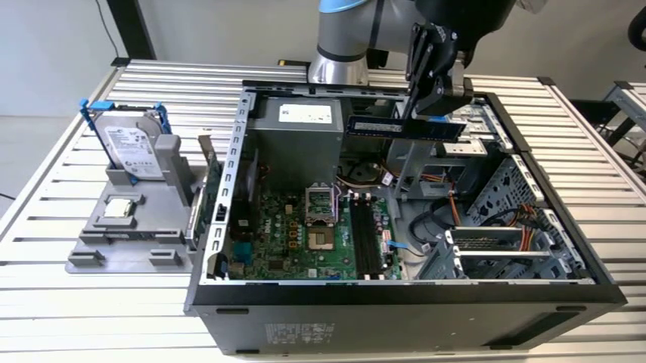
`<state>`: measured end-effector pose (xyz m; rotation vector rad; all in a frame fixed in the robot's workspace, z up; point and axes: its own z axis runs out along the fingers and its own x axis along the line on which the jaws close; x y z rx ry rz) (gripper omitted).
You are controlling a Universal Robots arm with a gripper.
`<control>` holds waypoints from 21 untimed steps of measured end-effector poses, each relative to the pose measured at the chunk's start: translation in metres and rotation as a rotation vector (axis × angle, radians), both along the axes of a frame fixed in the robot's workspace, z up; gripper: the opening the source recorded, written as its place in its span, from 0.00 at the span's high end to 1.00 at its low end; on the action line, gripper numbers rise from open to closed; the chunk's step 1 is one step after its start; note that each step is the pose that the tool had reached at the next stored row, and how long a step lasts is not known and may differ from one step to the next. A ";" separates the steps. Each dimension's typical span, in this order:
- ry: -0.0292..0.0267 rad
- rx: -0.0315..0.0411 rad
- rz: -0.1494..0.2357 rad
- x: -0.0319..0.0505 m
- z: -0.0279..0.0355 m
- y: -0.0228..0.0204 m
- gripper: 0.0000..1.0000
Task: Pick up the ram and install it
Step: 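Insert the ram into the slot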
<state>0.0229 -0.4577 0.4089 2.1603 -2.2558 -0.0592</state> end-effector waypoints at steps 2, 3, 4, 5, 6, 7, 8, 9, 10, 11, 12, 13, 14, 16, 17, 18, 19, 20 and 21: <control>0.0000 0.0000 0.000 0.0000 0.0000 0.0000 1.00; 0.0000 0.0000 0.000 0.0000 0.0000 0.0000 1.00; 0.0000 0.0000 0.000 0.0000 0.0000 0.0000 1.00; 0.0000 0.0000 0.000 0.0000 0.0000 0.0000 1.00; 0.0000 0.0000 0.000 0.0000 0.0000 0.0000 1.00; 0.0000 0.0001 -0.002 0.0000 0.0000 0.0001 1.00; 0.0000 0.0001 -0.006 0.0000 0.0000 0.0001 1.00; 0.0000 0.0001 -0.011 0.0000 0.0000 0.0001 1.00; -0.0001 0.0002 -0.018 0.0000 -0.0001 0.0001 1.00; 0.0000 0.0000 -0.026 0.0000 0.0000 0.0001 1.00; 0.0000 -0.0001 -0.036 0.0000 0.0000 0.0001 1.00; -0.0001 0.0001 -0.046 0.0000 -0.0001 0.0001 1.00; 0.0000 -0.0001 -0.056 0.0000 0.0000 0.0001 1.00; -0.0001 -0.0005 -0.078 0.0000 0.0000 0.0001 1.00; -0.0001 -0.0005 -0.089 0.0000 0.0000 0.0001 1.00; -0.0002 -0.0006 -0.102 0.0000 -0.0001 0.0001 1.00; -0.0002 -0.0007 -0.116 0.0000 0.0000 0.0001 1.00; -0.0001 -0.0008 -0.131 0.0000 0.0000 0.0001 1.00; -0.0002 -0.0007 -0.148 0.0000 -0.0001 0.0001 1.00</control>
